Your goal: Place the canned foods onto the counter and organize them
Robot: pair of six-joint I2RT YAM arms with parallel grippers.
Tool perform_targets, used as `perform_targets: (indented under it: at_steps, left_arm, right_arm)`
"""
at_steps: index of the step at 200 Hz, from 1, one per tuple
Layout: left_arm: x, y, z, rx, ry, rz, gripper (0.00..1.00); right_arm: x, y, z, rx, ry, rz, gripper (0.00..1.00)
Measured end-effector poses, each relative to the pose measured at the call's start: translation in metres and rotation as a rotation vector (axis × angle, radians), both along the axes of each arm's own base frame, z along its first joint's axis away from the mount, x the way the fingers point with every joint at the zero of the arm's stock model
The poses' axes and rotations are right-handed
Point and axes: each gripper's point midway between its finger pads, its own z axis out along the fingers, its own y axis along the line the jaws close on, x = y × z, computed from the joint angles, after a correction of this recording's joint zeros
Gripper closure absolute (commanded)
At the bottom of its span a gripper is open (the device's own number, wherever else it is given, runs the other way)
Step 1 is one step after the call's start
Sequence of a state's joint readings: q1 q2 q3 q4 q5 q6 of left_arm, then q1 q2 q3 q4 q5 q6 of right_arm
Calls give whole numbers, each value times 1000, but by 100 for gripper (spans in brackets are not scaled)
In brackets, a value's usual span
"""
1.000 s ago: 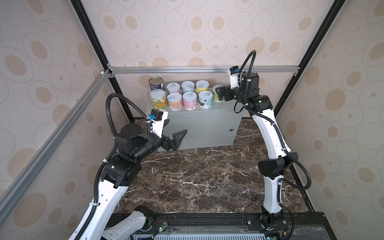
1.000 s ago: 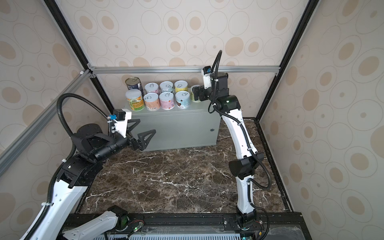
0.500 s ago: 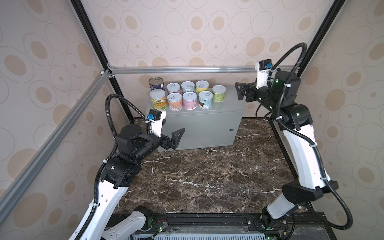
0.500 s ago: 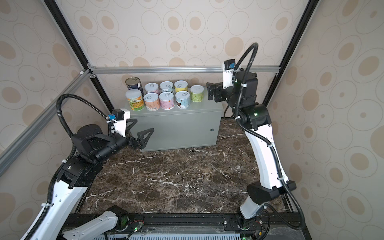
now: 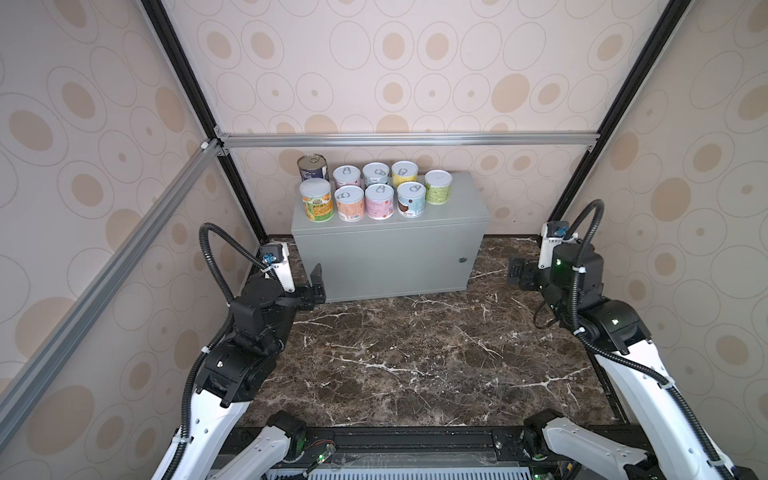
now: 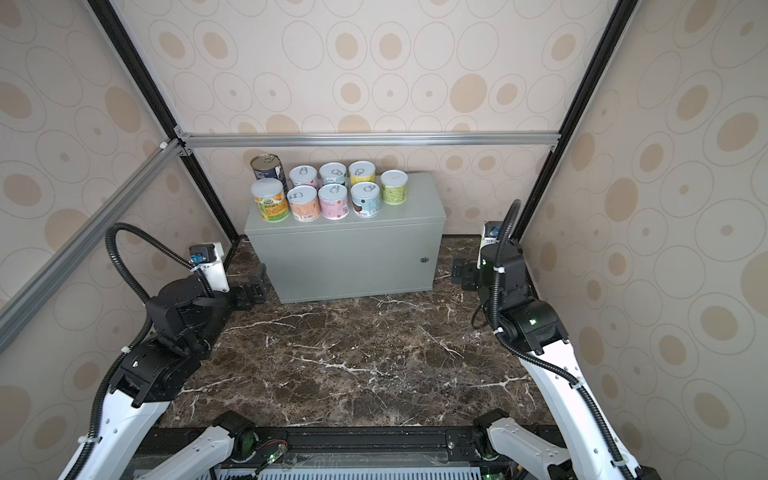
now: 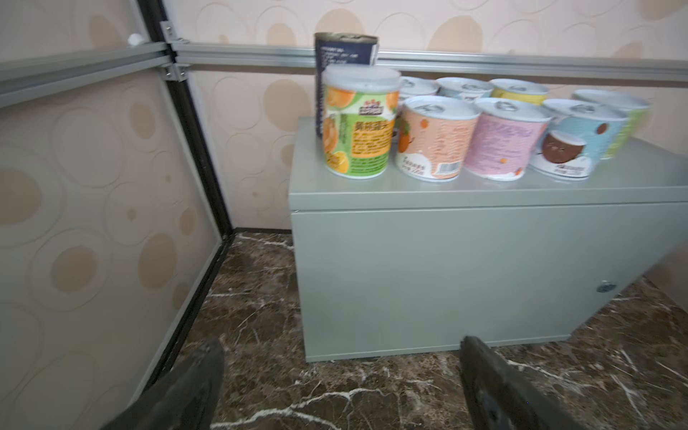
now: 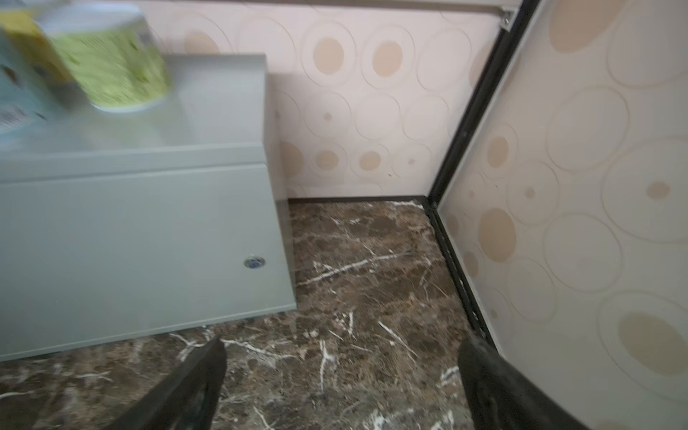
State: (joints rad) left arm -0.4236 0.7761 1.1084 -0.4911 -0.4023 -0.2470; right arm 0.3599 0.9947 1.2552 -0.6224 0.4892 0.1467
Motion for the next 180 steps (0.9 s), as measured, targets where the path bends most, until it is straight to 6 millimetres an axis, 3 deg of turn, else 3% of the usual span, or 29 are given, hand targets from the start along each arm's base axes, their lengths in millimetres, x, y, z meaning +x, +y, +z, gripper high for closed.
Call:
perform_targets:
  at_steps: [26,44,93,132,180]
  left_arm:
    - [2,20,-22,22,42,133,2]
    - [7,29,-38,44,75,199,2]
    - [34,66,-96,68,160,346,2]
    - [44,88,-141,52,172,392,2]
    - [65,103,-178,66,173,430,2]
  right_arm:
    - [-1,-15,-79,-73,138,-98,0]
    - [-3,-24,-124,-116,212,-153,0]
    - [7,-44,-204,-161,270,-245,0]
    - [23,-44,-241,-189,228,-226,0]
    - [36,-56,-254,-164,111,-225,0]
